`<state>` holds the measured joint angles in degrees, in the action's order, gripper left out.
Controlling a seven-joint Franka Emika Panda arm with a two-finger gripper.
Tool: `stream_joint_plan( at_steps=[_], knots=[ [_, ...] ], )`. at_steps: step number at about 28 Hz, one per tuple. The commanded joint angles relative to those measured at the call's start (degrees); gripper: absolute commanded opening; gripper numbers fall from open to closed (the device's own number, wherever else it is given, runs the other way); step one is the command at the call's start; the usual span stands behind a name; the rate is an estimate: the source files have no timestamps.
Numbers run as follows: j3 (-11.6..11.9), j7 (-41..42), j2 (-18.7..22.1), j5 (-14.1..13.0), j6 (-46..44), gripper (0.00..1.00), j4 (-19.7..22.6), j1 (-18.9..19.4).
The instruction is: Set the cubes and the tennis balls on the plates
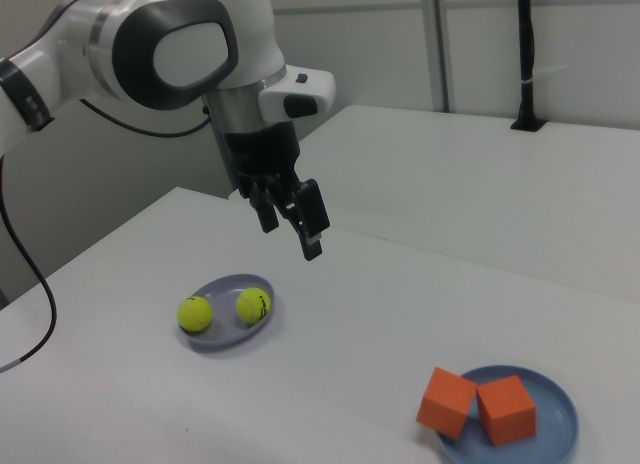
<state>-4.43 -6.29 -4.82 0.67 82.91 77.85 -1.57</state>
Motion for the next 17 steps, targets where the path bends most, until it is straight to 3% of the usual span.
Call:
stream_joint_plan(
  at_steps=[1, 7, 17],
  knots=[
    [0.47, -0.83, 1.12, -2.43, -1.43, 1.0, 0.63, -0.36],
    [0.83, -0.47, 1.21, 0.03, -2.4, 1.0, 0.55, -0.63],
    [0.65, 4.53, 1.3, 0.12, -2.05, 1.0, 0.46, -1.77]
  ],
)
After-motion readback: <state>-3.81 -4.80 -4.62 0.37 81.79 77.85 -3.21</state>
